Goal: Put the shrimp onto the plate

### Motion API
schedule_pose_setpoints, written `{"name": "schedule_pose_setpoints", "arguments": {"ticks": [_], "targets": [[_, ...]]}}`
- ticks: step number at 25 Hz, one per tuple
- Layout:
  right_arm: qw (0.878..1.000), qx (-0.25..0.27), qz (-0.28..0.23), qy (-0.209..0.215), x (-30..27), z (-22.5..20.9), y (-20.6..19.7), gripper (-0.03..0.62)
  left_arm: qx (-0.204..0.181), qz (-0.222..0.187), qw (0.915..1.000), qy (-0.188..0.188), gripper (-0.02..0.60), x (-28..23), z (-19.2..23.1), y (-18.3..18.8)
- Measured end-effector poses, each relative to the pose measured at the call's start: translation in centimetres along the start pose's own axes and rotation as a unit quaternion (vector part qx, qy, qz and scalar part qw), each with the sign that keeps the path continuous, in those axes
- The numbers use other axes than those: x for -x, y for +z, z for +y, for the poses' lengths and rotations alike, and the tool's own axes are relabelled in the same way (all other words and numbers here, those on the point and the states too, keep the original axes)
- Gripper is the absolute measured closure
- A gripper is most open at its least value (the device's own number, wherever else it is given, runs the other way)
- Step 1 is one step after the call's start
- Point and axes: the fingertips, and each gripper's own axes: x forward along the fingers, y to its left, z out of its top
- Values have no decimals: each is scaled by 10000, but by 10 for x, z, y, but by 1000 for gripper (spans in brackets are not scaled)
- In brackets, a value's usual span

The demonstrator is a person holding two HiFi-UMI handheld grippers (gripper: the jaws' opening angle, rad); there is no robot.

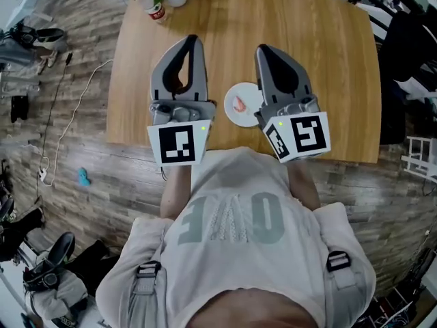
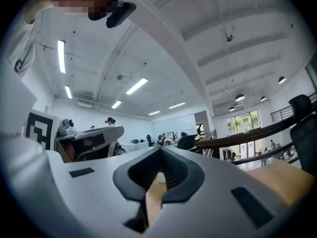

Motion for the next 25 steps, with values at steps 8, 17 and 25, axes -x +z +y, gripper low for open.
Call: {"name": "schedule_pose_setpoints", "arguments": {"ticks": [8,17,25], "targets": [[9988,124,32,-471,21,-26,-1,576,-17,-65,9994,-337,571,-10,-21,4],[9979,274,87,-578,25,-31,-1,576,4,-82,9983,-584,571,-16,-37,6],[9982,212,217,-508,18,-25,-9,576,-24,-33,9987,-499,571,-12,-27,1]]}}
